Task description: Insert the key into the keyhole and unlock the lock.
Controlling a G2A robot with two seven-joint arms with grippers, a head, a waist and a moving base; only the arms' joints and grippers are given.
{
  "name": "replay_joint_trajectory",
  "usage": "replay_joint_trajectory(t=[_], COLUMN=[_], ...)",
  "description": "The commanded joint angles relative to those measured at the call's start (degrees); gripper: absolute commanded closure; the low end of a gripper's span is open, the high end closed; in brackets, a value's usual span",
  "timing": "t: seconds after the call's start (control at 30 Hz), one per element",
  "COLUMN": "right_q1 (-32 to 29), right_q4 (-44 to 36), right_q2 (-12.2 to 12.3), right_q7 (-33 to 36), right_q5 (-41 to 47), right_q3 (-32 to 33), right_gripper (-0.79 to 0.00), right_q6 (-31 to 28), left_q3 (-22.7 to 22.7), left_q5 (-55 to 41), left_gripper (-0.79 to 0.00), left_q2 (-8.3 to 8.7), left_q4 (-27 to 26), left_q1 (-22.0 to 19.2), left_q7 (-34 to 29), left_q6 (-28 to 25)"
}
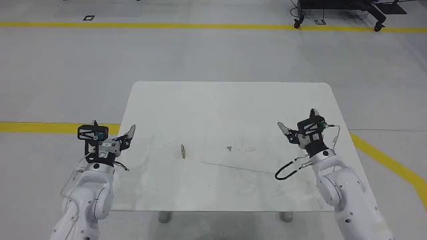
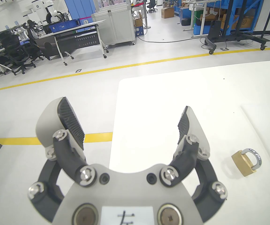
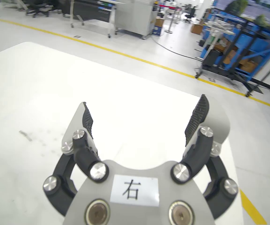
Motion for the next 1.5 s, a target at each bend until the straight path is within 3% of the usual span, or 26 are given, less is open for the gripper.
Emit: replay_joint_trajectory(t=[0.0,0.27,0.43,0.6,0.63,0.67,0.73,0.87,0.93,1.17,1.47], right_q1=[1.2,6.7,12.2,17.4,18.1,19.4,20.8,24.3,25.7,28.4,29.1], right_q4=[0.7,5.3,10.1,16.0,16.9,18.5,20.3,24.8,26.5,30.0,30.8], right_q2=[-0.1,-0.2,0.0,-0.3,-0.4,-0.6,-0.8,-1.3,-1.5,-2.4,-2.4], right_q7=[0.3,3.8,7.9,10.9,11.4,12.4,12.8,12.4,12.2,10.8,8.8], right_q5=[0.2,3.9,4.7,2.4,2.2,1.5,1.4,2.2,1.3,-0.9,-2.2], right_q3=[-2.3,-7.9,-12.2,-16.3,-16.8,-17.8,-19.3,-21.9,-23.0,-26.9,-28.0], right_gripper=[-0.785,-0.785,-0.785,-0.785,-0.702,-0.68,-0.554,-0.459,-0.508,-0.508,-0.145], right_q6=[-3.8,-17.8,-30.9,-35.2,-35.1,-34.2,-34.0,-36.6,-36.6,-34.3,-34.0], left_q3=[0.0,0.0,0.0,0.0,0.0,0.0,0.0,0.0,0.0,0.0,0.0], left_q5=[0.0,0.0,0.0,0.0,0.0,0.0,0.0,0.0,0.0,0.0,0.0], left_gripper=[-0.785,-0.785,-0.785,-0.785,-0.785,-0.785,-0.785,-0.785,-0.785,-0.785,-0.785], left_q2=[0.0,0.0,0.0,0.0,0.0,0.0,0.0,0.0,0.0,0.0,0.0], left_q4=[0.0,0.0,0.0,0.0,0.0,0.0,0.0,0.0,0.0,0.0,0.0], left_q1=[0.0,0.0,0.0,0.0,0.0,0.0,0.0,0.0,0.0,0.0,0.0], left_q7=[0.0,0.0,0.0,0.0,0.0,0.0,0.0,0.0,0.0,0.0,0.0], left_q6=[0.0,0.0,0.0,0.0,0.0,0.0,0.0,0.0,0.0,0.0,0.0])
